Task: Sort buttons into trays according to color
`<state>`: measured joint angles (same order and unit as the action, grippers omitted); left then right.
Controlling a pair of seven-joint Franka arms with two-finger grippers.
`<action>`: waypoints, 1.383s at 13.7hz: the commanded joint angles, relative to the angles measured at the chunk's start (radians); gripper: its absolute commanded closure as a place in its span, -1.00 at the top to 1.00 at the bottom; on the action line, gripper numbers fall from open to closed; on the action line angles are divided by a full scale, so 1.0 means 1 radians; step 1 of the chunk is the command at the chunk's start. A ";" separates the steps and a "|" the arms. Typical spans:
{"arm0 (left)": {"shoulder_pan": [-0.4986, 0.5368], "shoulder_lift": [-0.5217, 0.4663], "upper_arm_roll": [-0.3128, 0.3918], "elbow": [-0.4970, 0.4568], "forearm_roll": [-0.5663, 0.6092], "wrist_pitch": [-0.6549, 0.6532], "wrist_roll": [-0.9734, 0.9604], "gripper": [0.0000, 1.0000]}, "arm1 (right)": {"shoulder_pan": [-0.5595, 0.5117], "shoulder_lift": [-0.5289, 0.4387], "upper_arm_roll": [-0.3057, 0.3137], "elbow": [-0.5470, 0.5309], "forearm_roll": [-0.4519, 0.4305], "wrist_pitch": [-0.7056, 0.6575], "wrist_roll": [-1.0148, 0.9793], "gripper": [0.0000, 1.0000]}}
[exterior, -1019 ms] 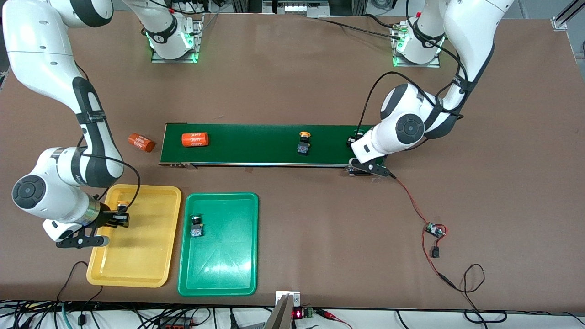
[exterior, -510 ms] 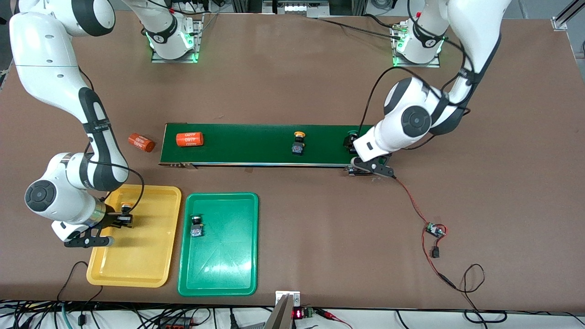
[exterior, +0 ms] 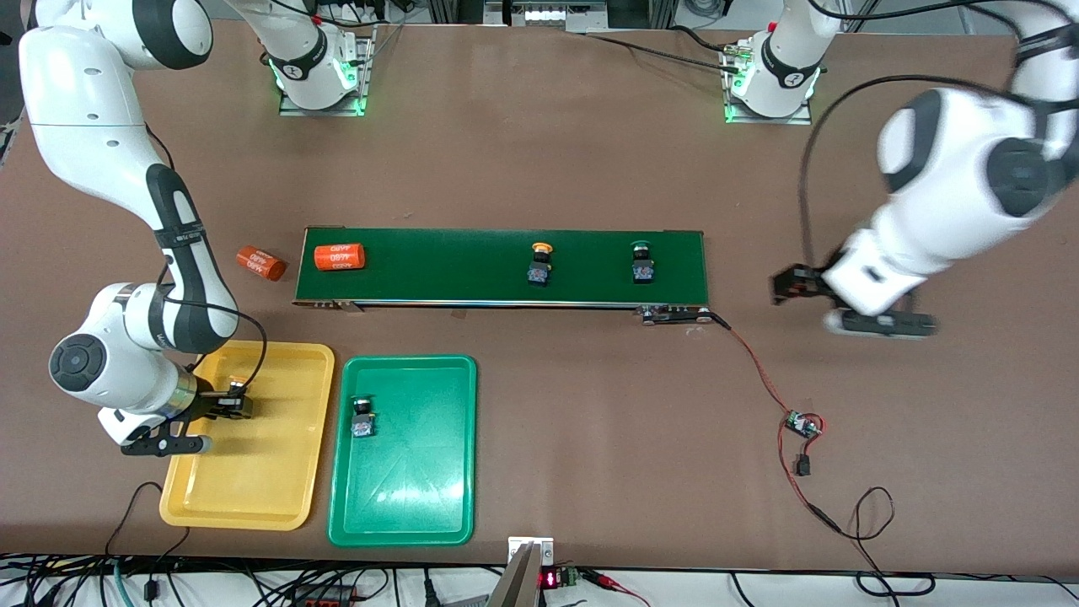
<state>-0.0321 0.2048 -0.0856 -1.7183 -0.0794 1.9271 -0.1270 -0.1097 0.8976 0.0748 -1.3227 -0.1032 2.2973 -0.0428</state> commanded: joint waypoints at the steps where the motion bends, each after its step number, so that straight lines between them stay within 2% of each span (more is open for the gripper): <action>1: -0.015 0.022 0.099 0.161 -0.005 -0.155 0.013 1.00 | -0.001 -0.020 0.008 -0.001 -0.001 -0.007 0.000 0.39; 3: 0.014 0.025 0.109 0.251 -0.003 -0.247 0.013 1.00 | -0.002 -0.061 0.013 0.002 0.008 -0.092 0.001 0.47; 6: 0.034 -0.007 0.106 0.282 0.048 -0.354 0.036 1.00 | 0.004 -0.155 0.022 0.003 0.039 -0.236 0.000 0.54; 7: 0.034 -0.034 0.106 0.278 0.053 -0.358 0.053 1.00 | 0.011 -0.189 0.022 0.005 0.040 -0.293 0.000 0.61; 10: 0.034 -0.033 0.106 0.275 0.055 -0.350 0.084 1.00 | 0.030 -0.279 0.023 0.002 0.045 -0.408 0.000 0.77; 11: 0.034 -0.030 0.107 0.282 0.056 -0.352 0.124 1.00 | 0.030 -0.299 0.026 -0.001 0.075 -0.448 -0.005 0.96; 12: 0.035 -0.028 0.107 0.290 0.052 -0.355 0.191 1.00 | 0.031 -0.313 0.025 -0.001 0.141 -0.475 -0.006 0.98; 13: 0.035 -0.021 0.107 0.292 0.044 -0.356 0.197 1.00 | 0.036 -0.330 0.025 -0.006 0.163 -0.493 0.003 1.00; 15: 0.037 -0.025 0.107 0.313 0.050 -0.359 0.097 1.00 | 0.053 -0.347 0.025 -0.027 0.171 -0.506 0.012 1.00; 19: 0.037 -0.038 0.104 0.322 0.053 -0.384 0.086 1.00 | 0.102 -0.371 0.025 -0.064 0.162 -0.506 0.150 1.00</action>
<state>0.0015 0.1759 0.0234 -1.4125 -0.0418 1.5704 -0.0277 -0.0296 0.5685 0.1015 -1.3405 0.0511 1.7933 0.0469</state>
